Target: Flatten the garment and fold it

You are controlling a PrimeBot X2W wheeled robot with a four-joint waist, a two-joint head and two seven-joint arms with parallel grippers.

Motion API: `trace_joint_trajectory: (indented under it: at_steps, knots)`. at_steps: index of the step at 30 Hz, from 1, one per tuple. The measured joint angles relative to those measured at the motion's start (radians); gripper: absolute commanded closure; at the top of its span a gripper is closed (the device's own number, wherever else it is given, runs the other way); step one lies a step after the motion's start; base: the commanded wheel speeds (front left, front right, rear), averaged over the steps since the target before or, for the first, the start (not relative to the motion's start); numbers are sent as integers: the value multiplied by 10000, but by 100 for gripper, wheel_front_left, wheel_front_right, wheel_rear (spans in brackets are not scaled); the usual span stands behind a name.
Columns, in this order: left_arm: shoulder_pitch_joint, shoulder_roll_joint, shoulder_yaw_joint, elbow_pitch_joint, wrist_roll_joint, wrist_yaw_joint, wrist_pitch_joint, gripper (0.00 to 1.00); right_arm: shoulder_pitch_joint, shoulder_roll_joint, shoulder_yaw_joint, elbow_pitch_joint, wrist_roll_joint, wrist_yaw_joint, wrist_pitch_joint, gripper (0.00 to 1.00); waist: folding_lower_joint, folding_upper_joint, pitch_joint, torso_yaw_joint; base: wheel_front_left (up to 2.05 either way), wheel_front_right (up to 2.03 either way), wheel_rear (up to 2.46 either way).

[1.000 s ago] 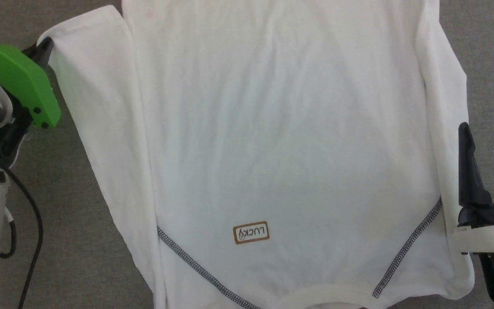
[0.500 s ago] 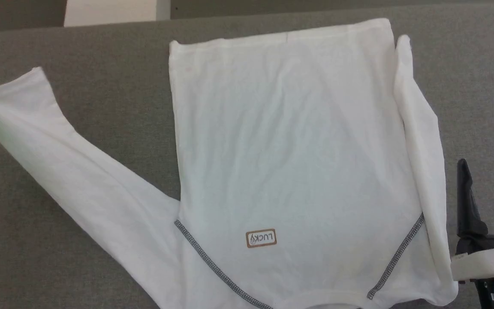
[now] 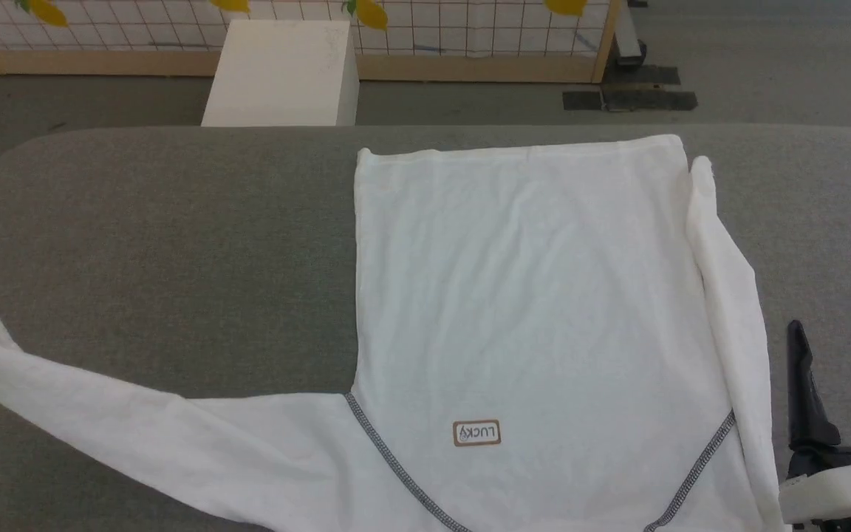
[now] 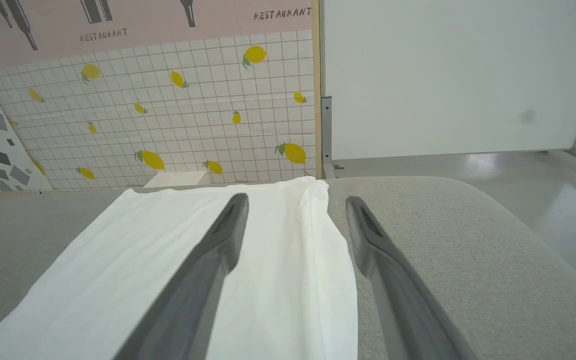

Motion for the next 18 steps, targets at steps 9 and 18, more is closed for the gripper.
trace_joint_trajectory:
  at_steps: [9,18]
  knots:
    - [-847,-88,-742,-2240,-669,476,817,100,19,12,-334,-188,71,0,86,0,0,0,-395,276,0,0,0]
    - [-3146,-915,-3969,-4253,-777,1436,2002,100,-137,12,-1325,-395,155,0,84,0,0,0,-164,-51,0,0,0]
